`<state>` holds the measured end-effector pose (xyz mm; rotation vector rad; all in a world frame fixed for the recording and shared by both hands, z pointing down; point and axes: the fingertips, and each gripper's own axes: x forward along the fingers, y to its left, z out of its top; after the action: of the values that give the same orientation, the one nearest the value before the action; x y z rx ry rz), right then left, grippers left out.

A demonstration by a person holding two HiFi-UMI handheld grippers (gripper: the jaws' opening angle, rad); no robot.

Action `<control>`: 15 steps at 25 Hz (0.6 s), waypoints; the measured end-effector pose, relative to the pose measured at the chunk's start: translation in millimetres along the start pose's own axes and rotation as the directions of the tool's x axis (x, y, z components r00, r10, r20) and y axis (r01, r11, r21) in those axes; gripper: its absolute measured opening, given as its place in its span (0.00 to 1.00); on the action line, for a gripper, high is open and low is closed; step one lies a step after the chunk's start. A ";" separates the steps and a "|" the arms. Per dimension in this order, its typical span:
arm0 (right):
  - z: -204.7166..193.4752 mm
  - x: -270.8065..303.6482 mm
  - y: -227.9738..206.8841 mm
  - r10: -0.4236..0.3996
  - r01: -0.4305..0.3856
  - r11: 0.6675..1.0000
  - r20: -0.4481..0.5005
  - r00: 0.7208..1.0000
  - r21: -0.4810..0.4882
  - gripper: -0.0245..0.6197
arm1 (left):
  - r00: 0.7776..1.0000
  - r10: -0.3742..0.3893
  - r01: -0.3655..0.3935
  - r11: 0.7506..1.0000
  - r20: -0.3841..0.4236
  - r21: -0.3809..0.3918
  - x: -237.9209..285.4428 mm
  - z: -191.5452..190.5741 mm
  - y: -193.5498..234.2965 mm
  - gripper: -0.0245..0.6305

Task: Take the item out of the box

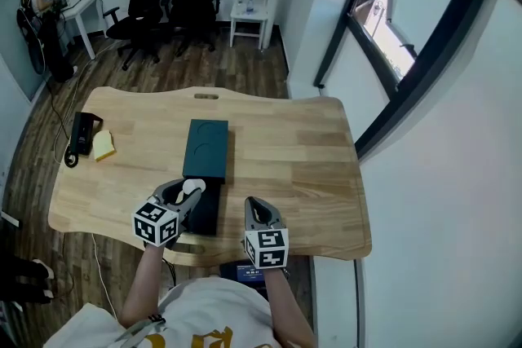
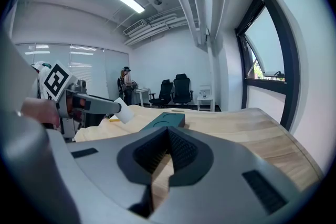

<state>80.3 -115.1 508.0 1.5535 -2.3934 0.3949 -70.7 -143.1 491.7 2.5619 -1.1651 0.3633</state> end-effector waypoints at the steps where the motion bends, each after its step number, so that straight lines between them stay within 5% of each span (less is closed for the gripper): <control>1: 0.4 -0.3 0.4 0.001 -0.001 1.000 -0.001 1.000 -0.003 0.05 | 1.000 0.001 -0.001 1.000 -0.004 0.000 -0.3 -0.8 -0.4 0.30; 15: -9.1 -5.8 -0.4 0.002 -0.002 1.000 -0.012 1.000 0.007 0.05 | 1.000 -0.017 0.017 1.000 -0.014 0.001 0.1 -6.5 -7.8 0.30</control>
<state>83.6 -107.0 514.4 1.5472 -2.3868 0.4125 -65.4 -135.9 496.4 2.5643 -1.1378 0.3770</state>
